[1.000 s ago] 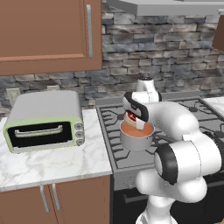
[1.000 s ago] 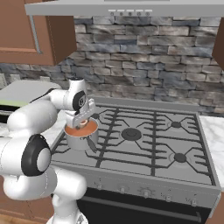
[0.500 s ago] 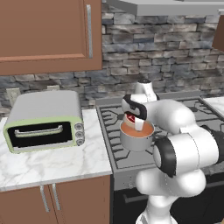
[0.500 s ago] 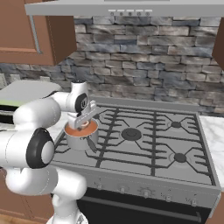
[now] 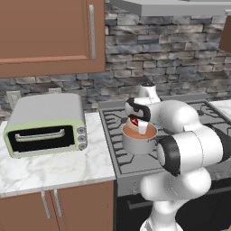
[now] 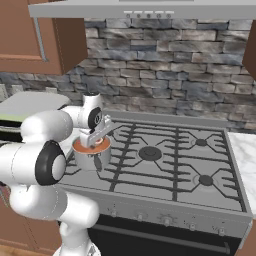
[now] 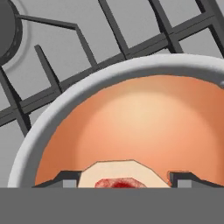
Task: Retrieve the steak from the fridge and place it on the saucepan with marinade on the stove.
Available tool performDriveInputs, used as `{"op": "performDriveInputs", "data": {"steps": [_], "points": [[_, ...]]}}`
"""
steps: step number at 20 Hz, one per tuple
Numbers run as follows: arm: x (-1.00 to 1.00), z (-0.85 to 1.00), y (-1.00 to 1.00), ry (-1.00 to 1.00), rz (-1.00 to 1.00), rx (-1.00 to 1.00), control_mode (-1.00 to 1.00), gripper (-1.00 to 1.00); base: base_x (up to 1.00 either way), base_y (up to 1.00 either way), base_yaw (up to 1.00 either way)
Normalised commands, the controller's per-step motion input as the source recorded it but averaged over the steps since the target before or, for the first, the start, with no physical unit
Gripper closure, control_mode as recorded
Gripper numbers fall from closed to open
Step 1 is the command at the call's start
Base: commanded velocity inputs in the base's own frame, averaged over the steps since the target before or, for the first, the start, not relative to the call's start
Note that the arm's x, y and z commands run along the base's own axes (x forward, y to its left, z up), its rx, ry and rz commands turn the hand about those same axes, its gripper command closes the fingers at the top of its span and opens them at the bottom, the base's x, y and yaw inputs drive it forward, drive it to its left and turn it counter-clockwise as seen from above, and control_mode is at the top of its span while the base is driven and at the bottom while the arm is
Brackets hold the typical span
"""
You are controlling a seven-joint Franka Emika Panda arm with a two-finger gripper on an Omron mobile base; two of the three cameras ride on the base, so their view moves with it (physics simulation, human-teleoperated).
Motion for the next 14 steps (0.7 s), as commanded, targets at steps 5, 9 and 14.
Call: {"op": "performDriveInputs", "data": {"steps": [5,9,14], "points": [[0.12,-0.10,-0.05,0.00,0.00,0.00,-1.00,1.00,0.00,0.00,0.00],[0.02,-0.03,-0.05,0.00,0.00,0.00,-1.00,1.00,0.00,0.00,0.00],[0.00,-0.03,-0.02,-0.01,0.00,0.00,-1.00,1.00,0.00,0.00,0.00]]}}
